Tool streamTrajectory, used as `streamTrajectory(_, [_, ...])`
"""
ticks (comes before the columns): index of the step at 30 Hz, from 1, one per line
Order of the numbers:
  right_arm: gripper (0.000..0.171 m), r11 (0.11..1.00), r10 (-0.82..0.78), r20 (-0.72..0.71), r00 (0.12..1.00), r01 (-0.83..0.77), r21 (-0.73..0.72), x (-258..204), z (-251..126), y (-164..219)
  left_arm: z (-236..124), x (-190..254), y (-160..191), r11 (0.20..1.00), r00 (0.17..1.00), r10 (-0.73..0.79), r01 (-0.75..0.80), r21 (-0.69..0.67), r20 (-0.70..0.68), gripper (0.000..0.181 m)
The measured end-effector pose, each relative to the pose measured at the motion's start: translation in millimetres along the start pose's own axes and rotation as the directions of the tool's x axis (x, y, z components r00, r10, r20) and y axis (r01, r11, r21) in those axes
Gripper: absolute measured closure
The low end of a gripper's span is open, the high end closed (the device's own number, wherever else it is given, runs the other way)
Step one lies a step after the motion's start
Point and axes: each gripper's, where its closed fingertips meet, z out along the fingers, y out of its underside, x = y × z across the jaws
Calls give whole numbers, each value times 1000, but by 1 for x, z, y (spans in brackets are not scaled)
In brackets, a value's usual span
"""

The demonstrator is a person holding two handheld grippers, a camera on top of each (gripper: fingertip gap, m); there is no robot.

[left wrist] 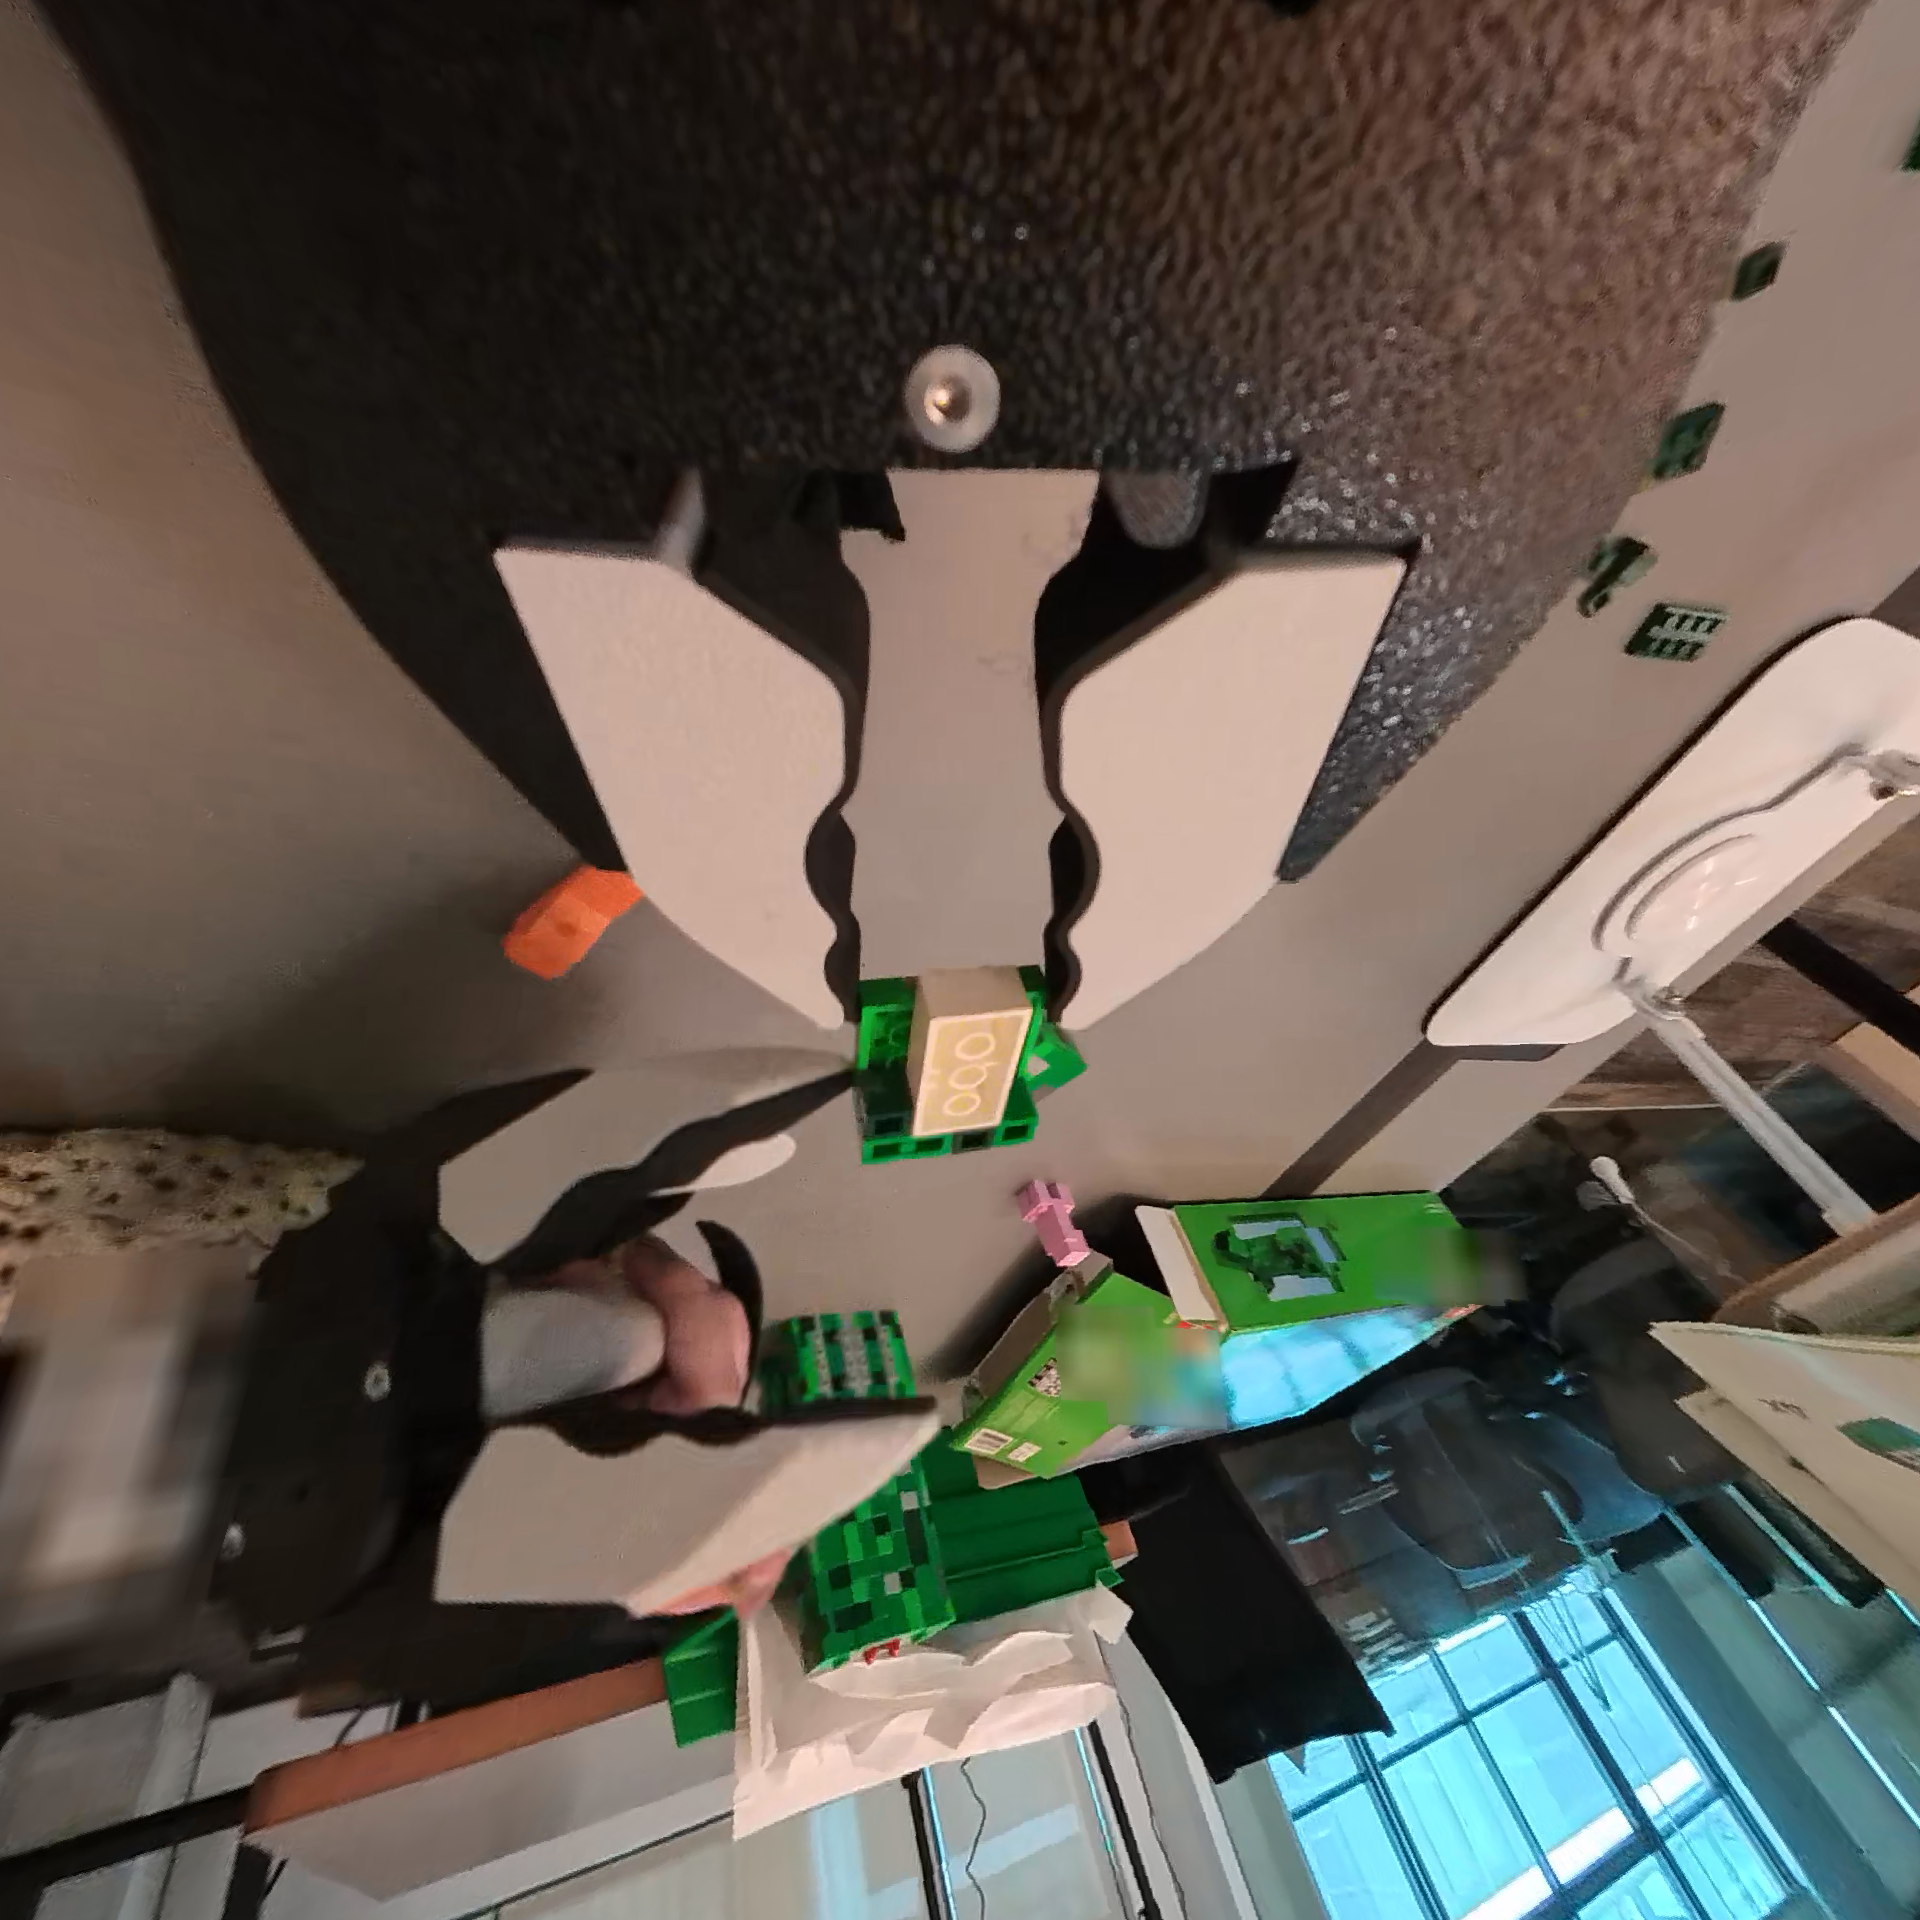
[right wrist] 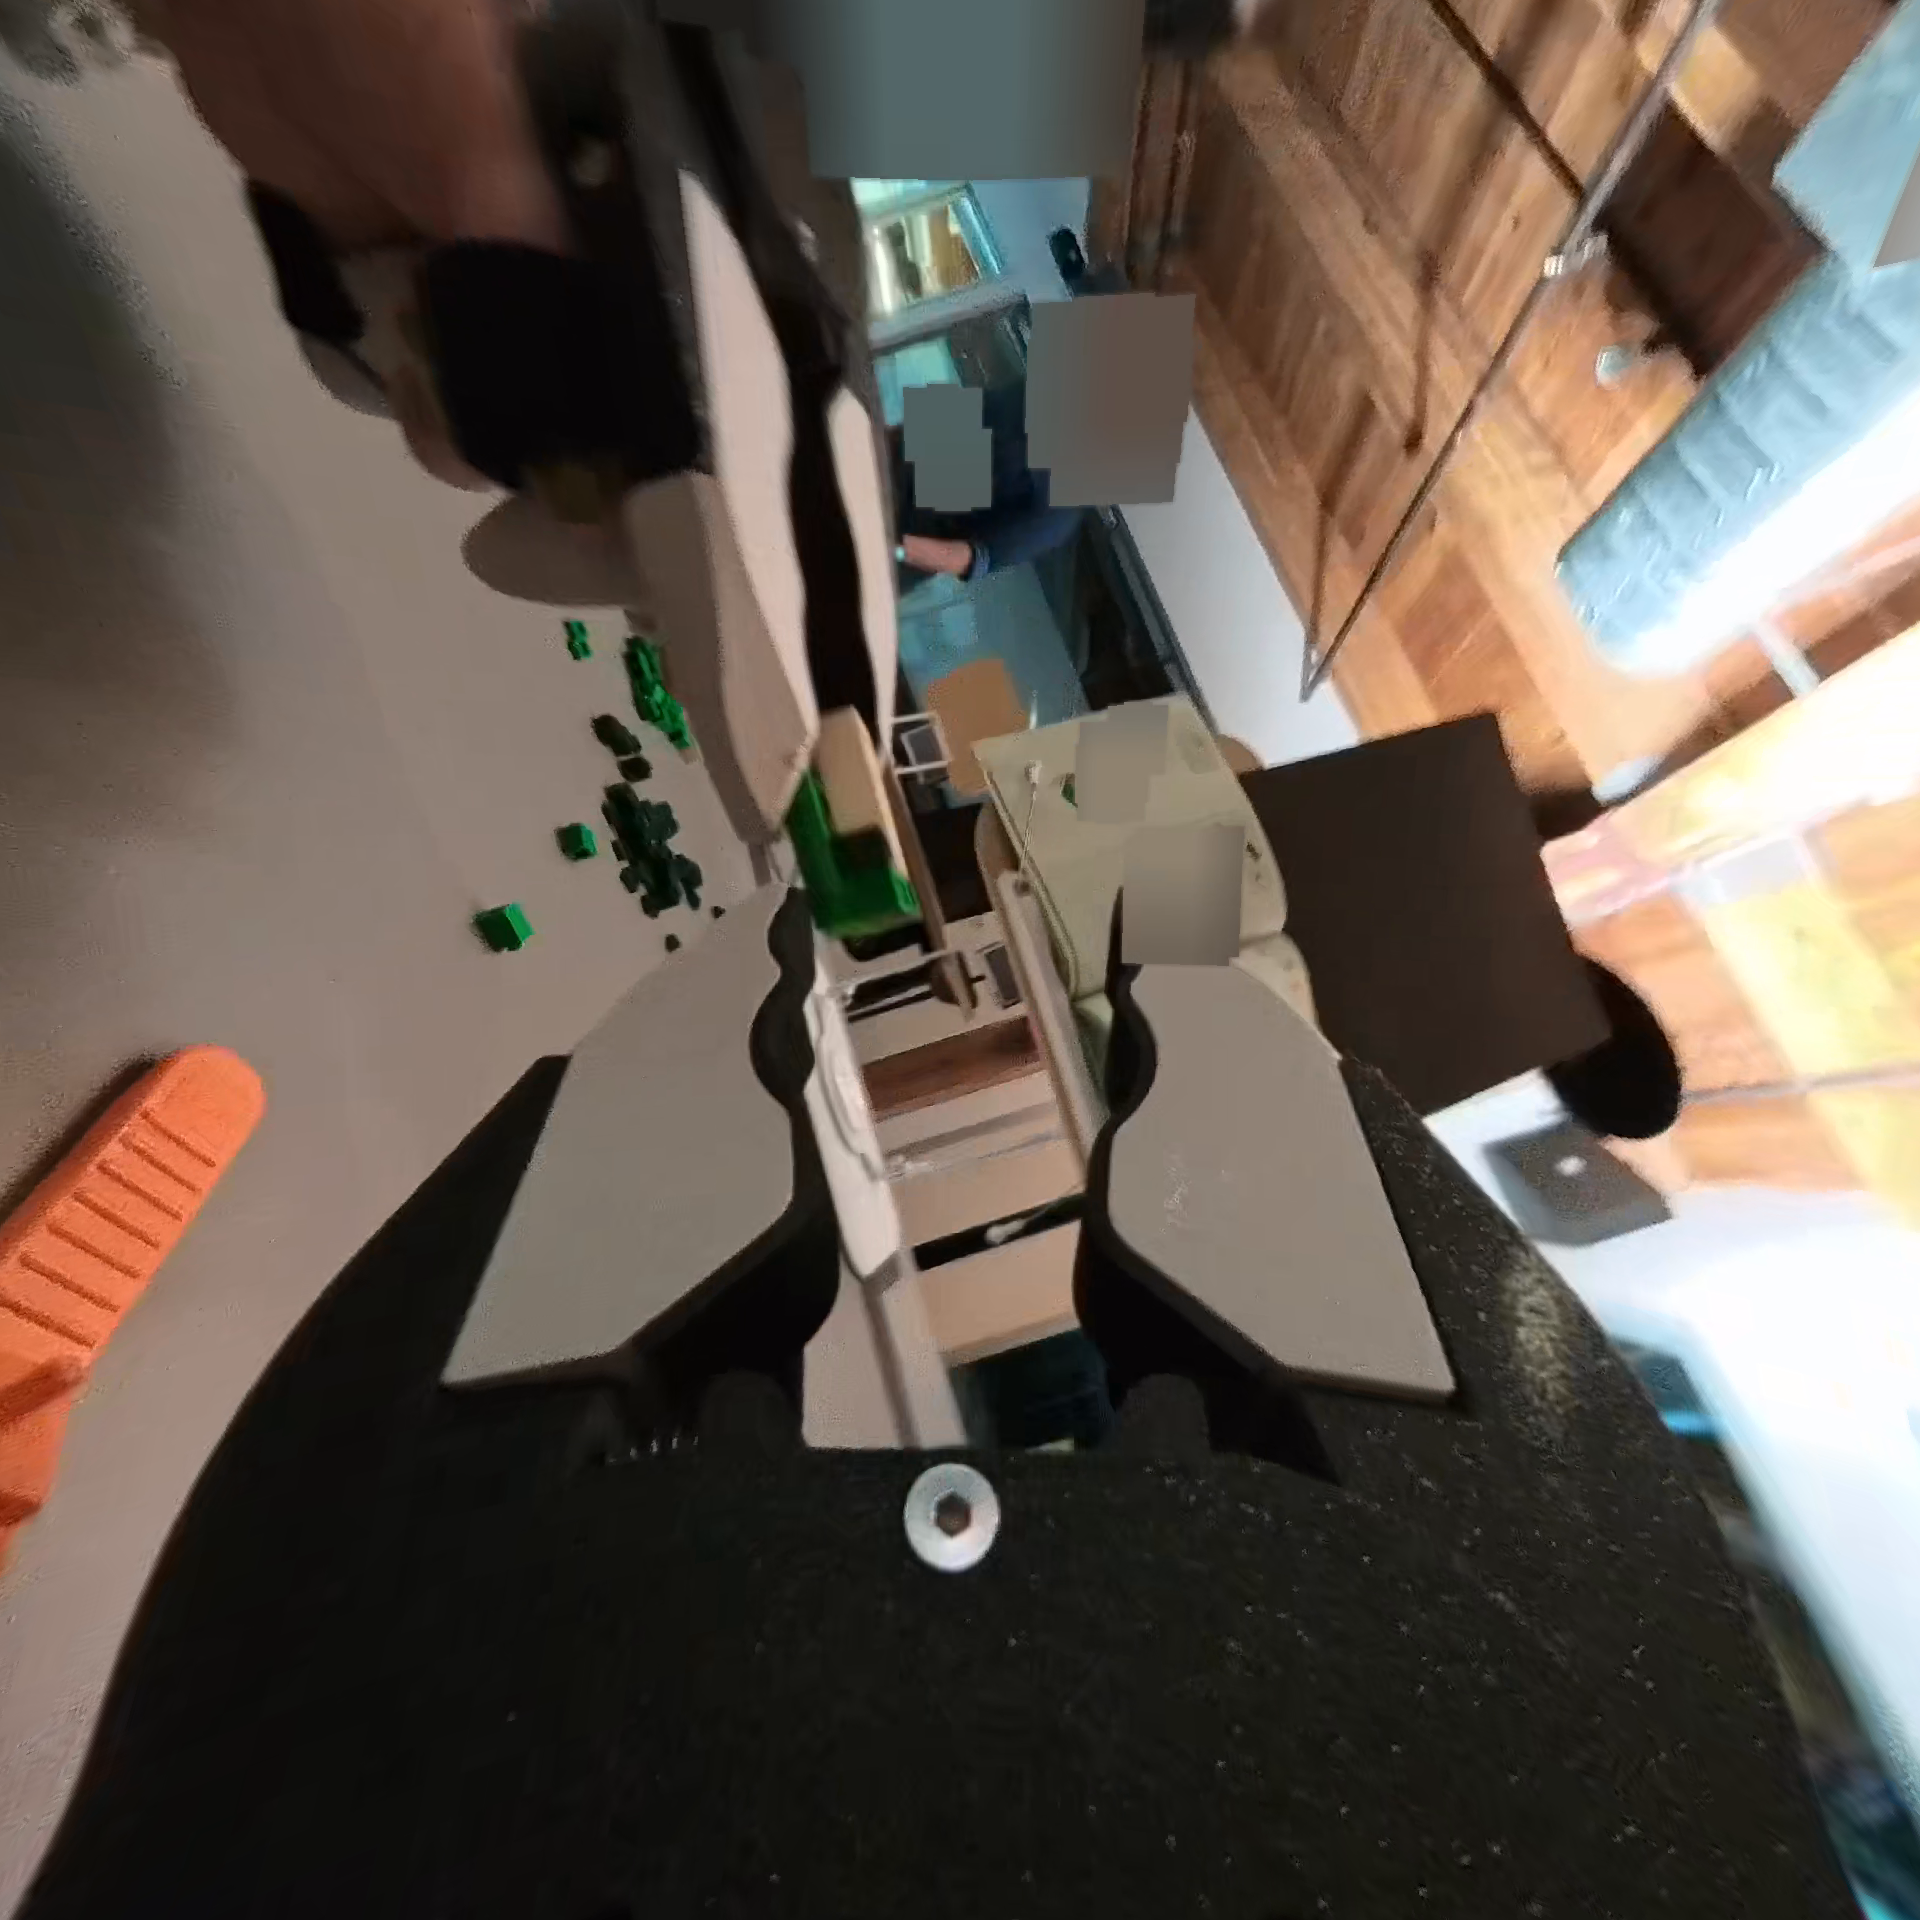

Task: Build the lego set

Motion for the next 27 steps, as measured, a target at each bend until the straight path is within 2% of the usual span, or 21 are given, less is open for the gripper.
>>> streamTrajectory(5, [121, 959, 273, -19, 962, -273, -76, 2, -2, 42, 2, 0, 10, 999, 1000, -8, 8, -40, -18, 146])
streamTrajectory(9, [131, 835, 539, -66, 840, -543, -89, 7, -3, 69, 3, -7, 22, 998, 1000, -11, 12, -69, 14, 146])
streamTrajectory(12, [135, 738, 665, -87, 742, -670, -73, 9, -2, 81, 3, -19, 30, 996, 997, -11, 18, -83, 76, 146])
streamTrajectory(16, [139, 697, 705, -101, 702, -712, -85, 9, 1, 90, 2, -23, 36, 994, 994, -7, 19, -111, 106, 146])
streamTrajectory(21, [143, 696, 710, -82, 699, -715, -68, 8, 7, 91, 1, -40, 46, 992, 972, 40, -10, -128, 233, 147])
streamTrajectory(24, [145, 706, 705, -51, 707, -707, -47, 6, 12, 87, -3, -55, 47, 993, 932, 48, -5, -121, 360, 147])
streamTrajectory(27, [146, 715, 698, -13, 716, -698, -33, 3, 19, 85, -17, -77, 48, 991, 838, 21, 54, -121, 546, 147])
